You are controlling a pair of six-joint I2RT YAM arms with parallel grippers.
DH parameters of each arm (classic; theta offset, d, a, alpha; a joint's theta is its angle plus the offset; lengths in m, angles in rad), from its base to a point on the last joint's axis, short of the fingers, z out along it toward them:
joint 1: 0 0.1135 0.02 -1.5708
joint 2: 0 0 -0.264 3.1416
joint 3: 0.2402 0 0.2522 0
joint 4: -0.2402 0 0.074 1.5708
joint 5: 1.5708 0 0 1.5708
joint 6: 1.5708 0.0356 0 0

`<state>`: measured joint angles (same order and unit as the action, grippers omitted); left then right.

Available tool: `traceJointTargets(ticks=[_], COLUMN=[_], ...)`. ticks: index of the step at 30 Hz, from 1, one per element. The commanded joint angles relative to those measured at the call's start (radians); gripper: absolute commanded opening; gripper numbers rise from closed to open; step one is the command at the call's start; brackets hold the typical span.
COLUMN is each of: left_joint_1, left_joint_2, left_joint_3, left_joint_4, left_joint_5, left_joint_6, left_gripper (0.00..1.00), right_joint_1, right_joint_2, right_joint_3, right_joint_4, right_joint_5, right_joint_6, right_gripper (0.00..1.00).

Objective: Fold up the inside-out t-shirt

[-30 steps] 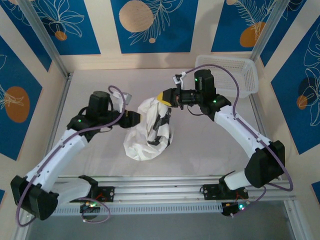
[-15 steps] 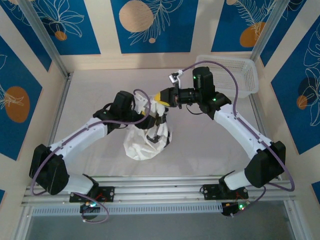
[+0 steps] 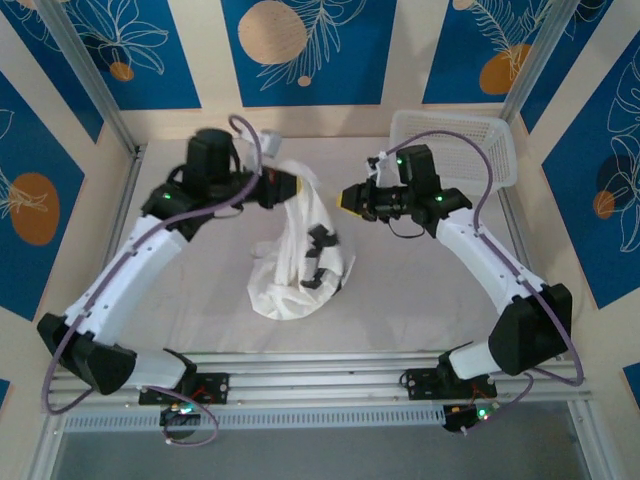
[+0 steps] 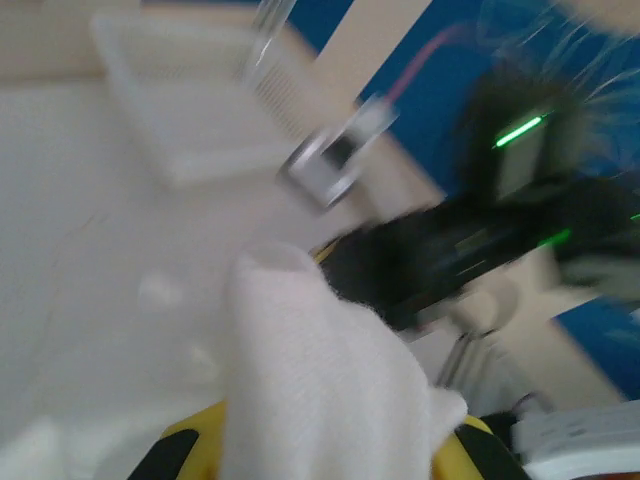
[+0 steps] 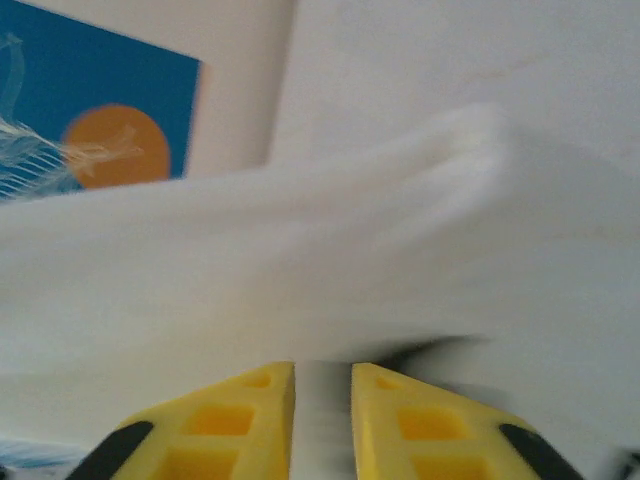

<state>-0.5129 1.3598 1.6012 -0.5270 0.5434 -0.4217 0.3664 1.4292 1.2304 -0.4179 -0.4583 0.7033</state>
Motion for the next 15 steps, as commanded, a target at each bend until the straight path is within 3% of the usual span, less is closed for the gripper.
traceJointTargets(ticks=[1,5,9,11,12,15], left_joint_1=[0.015,0.031,0.031,0.031,0.030,0.028], left_joint_2=[0.036,0.069,0.092,0.096,0.097,0.105], left_joint_3=[0.141,0.173,0.208,0.216,0.219,0.241], left_joint_4=[-0.153,-0.198,-0.230,-0.221,-0.215,-0.223], left_joint_5=[0.060,0.007,-0.046,-0.054,-0.052,-0.047], left_joint_6=[-0.161,-0.257,-0.286,-0.313,-0.327,-0.332], left_gripper=[0.00,0.00,0.00,0.00,0.00,0.00], right_joint_1=[-0.027,-0.014,0.135,0.233,0.284,0.403], right_joint_2=[-0.008,-0.176,-0.329,-0.340,-0.325,-0.240], right_joint_3=[-0.035,-0.027,-0.022,-0.024,-0.016,0.036], right_joint_4=[-0.036,-0.013,0.056,0.127,0.150,0.128], right_joint_5=[0.018,0.132,0.309,0.323,0.334,0.534], right_joint_6=[-0.044,-0.034,-0.146,-0.200,-0.225,-0.334], right_gripper=[0.31,0.37,0.41,0.42,0.49,0.63])
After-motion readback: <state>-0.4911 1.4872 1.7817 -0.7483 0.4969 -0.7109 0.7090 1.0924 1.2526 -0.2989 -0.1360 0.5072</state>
